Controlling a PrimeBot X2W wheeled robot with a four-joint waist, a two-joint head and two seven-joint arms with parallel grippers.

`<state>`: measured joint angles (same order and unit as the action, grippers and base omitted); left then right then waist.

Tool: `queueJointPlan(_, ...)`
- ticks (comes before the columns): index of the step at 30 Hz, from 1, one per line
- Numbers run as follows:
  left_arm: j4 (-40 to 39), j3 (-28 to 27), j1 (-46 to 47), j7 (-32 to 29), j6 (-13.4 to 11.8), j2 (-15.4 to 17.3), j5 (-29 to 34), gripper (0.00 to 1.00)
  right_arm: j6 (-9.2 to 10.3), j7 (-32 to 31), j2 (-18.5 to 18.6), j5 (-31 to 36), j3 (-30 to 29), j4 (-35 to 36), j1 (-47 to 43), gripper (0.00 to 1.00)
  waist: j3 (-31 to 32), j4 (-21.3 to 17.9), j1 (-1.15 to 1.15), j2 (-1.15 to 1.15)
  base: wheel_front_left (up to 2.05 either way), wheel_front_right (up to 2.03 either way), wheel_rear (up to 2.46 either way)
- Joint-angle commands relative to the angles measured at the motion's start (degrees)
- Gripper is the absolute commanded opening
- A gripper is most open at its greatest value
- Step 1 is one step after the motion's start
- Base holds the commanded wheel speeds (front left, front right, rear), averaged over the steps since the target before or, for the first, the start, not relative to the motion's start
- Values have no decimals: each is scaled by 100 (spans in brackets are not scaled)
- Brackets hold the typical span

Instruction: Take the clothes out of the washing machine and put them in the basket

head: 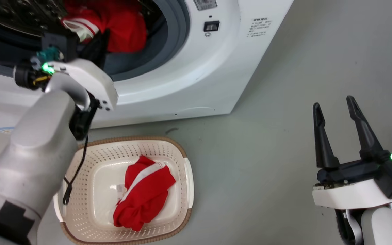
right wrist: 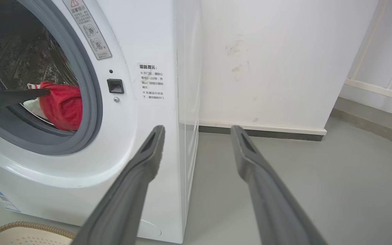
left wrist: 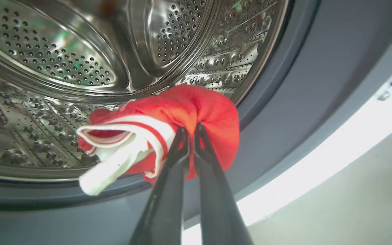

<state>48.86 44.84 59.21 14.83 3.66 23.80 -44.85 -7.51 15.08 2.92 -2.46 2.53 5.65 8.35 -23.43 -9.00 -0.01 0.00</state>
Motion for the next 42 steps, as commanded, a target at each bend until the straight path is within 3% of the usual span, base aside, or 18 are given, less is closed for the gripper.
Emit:
queueJointPlan(1, -133, -40, -178, 39, -55, 22, 27, 0, 5, 12, -8, 30, -5, -16, -72, 100, 186, 88, 1, 0, 0, 0, 0)
queueJointPlan(13, -2511, -703, -1740, 49, -852, 460, 509, 0, 4, 13, -8, 104, 9, -74, -454, 100, 905, 357, 1, 0, 0, 0, 0)
queueJointPlan(24, -4230, -910, -2431, -22, -1475, 1002, 749, 0, 4, 13, -8, 93, 39, -92, -689, 100, 1255, 490, 1, 0, 0, 0, 0)
queueJointPlan(34, -5351, -1016, -3024, -168, -1981, 1432, 785, 0, 4, 12, -8, 34, 57, -121, -816, 100, 1467, 568, 1, 0, 0, 0, 0)
queueJointPlan(42, -5870, -906, -3521, -253, -2209, 1624, 819, 0, 4, 13, -9, 23, 65, -98, -848, 100, 1499, 595, 1, 0, 0, 0, 0)
